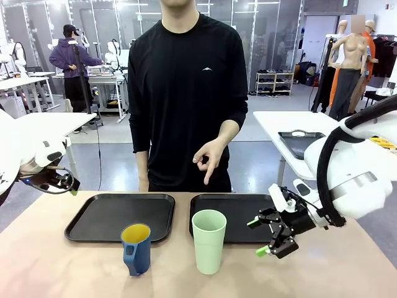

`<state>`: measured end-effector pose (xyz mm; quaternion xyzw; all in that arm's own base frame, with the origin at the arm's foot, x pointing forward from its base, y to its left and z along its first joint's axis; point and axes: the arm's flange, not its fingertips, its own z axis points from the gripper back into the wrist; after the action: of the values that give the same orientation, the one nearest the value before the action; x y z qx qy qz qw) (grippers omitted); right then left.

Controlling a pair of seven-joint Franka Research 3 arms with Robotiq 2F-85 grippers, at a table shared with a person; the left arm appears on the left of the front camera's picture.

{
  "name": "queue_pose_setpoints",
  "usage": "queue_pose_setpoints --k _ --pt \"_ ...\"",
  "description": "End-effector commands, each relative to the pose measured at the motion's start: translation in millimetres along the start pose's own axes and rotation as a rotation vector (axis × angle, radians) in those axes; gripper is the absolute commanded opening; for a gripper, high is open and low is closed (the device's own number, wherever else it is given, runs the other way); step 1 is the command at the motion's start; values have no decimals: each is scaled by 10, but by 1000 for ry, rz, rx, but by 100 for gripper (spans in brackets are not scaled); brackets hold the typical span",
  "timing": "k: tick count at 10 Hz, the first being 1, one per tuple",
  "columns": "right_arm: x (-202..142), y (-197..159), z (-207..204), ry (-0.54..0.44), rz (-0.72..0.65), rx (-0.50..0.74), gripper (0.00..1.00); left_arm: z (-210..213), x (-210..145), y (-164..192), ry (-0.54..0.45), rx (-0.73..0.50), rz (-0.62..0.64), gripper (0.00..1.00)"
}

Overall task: Sort and store the cups by type.
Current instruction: Pick up the Reusable plastic cup.

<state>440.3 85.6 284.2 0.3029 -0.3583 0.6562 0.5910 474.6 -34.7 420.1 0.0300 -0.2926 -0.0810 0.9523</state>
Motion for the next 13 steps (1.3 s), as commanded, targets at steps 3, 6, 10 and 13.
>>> queue_pose_setpoints --k 3,6,10,13 --pt "-169 -153 -332 -199 -93 41 100 3 6 -2 -1 1 0 100" --pt "-219 -157 -489 -265 -110 77 100 3 6 -2 -1 1 0 100" --pt "-228 -138 -625 -308 -106 42 100 3 6 -2 -1 1 0 100" --pt "-168 -106 -800 -324 -85 47 100 3 6 -2 -1 1 0 100"
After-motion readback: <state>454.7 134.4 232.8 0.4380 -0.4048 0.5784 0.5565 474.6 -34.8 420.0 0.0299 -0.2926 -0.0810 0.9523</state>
